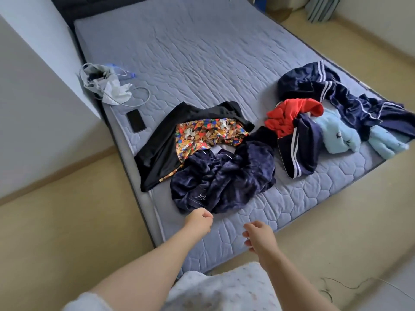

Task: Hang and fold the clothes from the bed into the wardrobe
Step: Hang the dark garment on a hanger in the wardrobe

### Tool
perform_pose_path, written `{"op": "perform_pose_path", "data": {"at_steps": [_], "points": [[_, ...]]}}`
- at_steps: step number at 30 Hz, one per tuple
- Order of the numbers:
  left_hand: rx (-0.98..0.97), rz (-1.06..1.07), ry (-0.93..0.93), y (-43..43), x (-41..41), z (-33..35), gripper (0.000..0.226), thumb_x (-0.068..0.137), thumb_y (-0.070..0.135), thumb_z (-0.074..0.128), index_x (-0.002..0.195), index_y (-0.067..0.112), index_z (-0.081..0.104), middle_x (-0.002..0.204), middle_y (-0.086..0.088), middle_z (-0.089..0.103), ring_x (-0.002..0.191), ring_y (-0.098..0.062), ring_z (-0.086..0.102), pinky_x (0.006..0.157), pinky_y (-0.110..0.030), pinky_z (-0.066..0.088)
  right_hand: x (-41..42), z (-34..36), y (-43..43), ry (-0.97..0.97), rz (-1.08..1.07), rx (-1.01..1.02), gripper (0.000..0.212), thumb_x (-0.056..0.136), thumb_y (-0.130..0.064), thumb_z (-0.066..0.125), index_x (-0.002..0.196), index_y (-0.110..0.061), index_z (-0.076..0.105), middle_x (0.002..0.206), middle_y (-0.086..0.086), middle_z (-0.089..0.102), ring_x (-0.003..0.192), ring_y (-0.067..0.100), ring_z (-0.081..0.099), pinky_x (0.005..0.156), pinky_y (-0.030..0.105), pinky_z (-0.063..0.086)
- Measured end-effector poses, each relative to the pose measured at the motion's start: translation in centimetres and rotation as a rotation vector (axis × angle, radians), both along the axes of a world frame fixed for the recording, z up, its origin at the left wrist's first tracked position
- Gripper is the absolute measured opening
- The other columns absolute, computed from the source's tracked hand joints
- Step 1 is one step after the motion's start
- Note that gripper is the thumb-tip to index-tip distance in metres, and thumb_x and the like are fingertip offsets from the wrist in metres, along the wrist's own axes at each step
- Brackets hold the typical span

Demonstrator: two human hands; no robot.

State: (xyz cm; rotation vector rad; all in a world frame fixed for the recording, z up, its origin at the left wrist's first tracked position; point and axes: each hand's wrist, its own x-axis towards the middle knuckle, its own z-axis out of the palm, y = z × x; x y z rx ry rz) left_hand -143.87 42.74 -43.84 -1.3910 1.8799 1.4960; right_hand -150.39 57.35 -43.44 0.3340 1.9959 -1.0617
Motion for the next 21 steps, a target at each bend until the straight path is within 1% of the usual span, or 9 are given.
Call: {"op": "perform_pose_path", "data": {"at_steps": [1,3,5,6,10,13,17,19,21], "points": [[-0.002,0.020,-0.022,-0.1,-0.4,-0.3,0.027,0.087,0.005,0.040,0.069,0.023,0.051,0.068,0.001,0.056,0.067,-0.019,0.055,0.050,-0.020,0.036,-0.7,-0.4,-0.2,-0.027,0.023,0.008,0.012,0.091,-0.010,0.045,0.085,-0.007,0.055,0.075,0.005,0.056,0.059,0.016,0.048,0.052,0.024,0.035],[0.017,0.080,-0.052,0.0,-1.2,-1.0,0.027,0.087,0.003,0.039,0.070,0.022,0.049,0.066,0.001,0.054,0.060,-0.016,0.052,0.044,-0.017,0.034,-2.1,-1.3,-0.4,-0.077,0.063,0.034,0.012,0.091,-0.010,0.045,0.087,-0.006,0.055,0.076,0.005,0.056,0.060,0.016,0.047,0.051,0.024,0.034],[0.042,0.206,-0.061,0.3,-2.4,-2.0,0.028,0.088,0.001,0.039,0.070,0.020,0.048,0.064,0.001,0.052,0.054,-0.011,0.049,0.037,-0.012,0.033,-4.2,-2.4,-0.4,-0.099,0.130,0.062,0.013,0.093,-0.012,0.045,0.089,-0.008,0.056,0.077,0.005,0.056,0.061,0.017,0.049,0.055,0.025,0.037],[0.062,0.291,-0.065,0.6,-3.2,-2.5,0.027,0.089,0.002,0.040,0.070,0.019,0.048,0.065,0.001,0.052,0.054,-0.010,0.048,0.037,-0.011,0.034,-5.5,-3.0,-0.6,-0.102,0.175,0.075,0.013,0.093,-0.013,0.044,0.090,-0.009,0.056,0.077,0.005,0.057,0.062,0.016,0.049,0.056,0.026,0.038],[0.183,0.571,-0.146,2.5,-5.2,-5.3,0.021,0.093,0.010,0.043,0.077,0.020,0.051,0.067,0.000,0.054,0.057,-0.011,0.052,0.054,-0.022,0.038,-9.8,-5.7,-1.1,-0.158,0.325,0.125,0.012,0.090,-0.012,0.043,0.084,-0.011,0.053,0.074,0.002,0.055,0.062,0.015,0.047,0.055,0.025,0.036],[0.254,0.746,-0.205,3.9,-6.5,-8.0,0.016,0.093,0.011,0.046,0.083,0.019,0.055,0.072,-0.002,0.056,0.063,-0.013,0.056,0.057,-0.023,0.040,-11.9,-8.0,-1.8,-0.199,0.366,0.152,0.013,0.089,-0.010,0.042,0.081,-0.012,0.052,0.072,0.002,0.054,0.062,0.016,0.046,0.057,0.025,0.036],[0.324,0.941,-0.236,4.0,-8.9,-12.2,0.018,0.092,0.008,0.044,0.080,0.016,0.055,0.073,-0.003,0.054,0.064,-0.015,0.056,0.056,-0.024,0.041,-14.2,-11.9,-2.9,-0.245,0.397,0.154,0.014,0.090,-0.010,0.043,0.081,-0.013,0.053,0.072,0.002,0.055,0.058,0.014,0.047,0.052,0.023,0.037],[0.287,1.074,-0.293,3.6,-9.4,-14.5,0.015,0.090,0.005,0.045,0.093,0.008,0.058,0.078,-0.008,0.055,0.069,-0.022,0.053,0.060,-0.026,0.041,-14.2,-13.5,-2.8,-0.317,0.375,0.160,0.015,0.091,-0.009,0.042,0.080,-0.011,0.051,0.073,0.004,0.053,0.058,0.016,0.043,0.050,0.022,0.035],[0.266,1.247,-0.340,3.4,-9.7,-16.7,0.029,0.088,0.007,0.048,0.115,0.000,0.054,0.097,-0.015,0.057,0.082,-0.026,0.048,0.067,-0.030,0.039,-14.5,-14.8,-2.3,-0.364,0.359,0.180,0.014,0.091,-0.009,0.042,0.078,-0.011,0.048,0.072,0.005,0.050,0.056,0.016,0.040,0.050,0.022,0.033]]}}
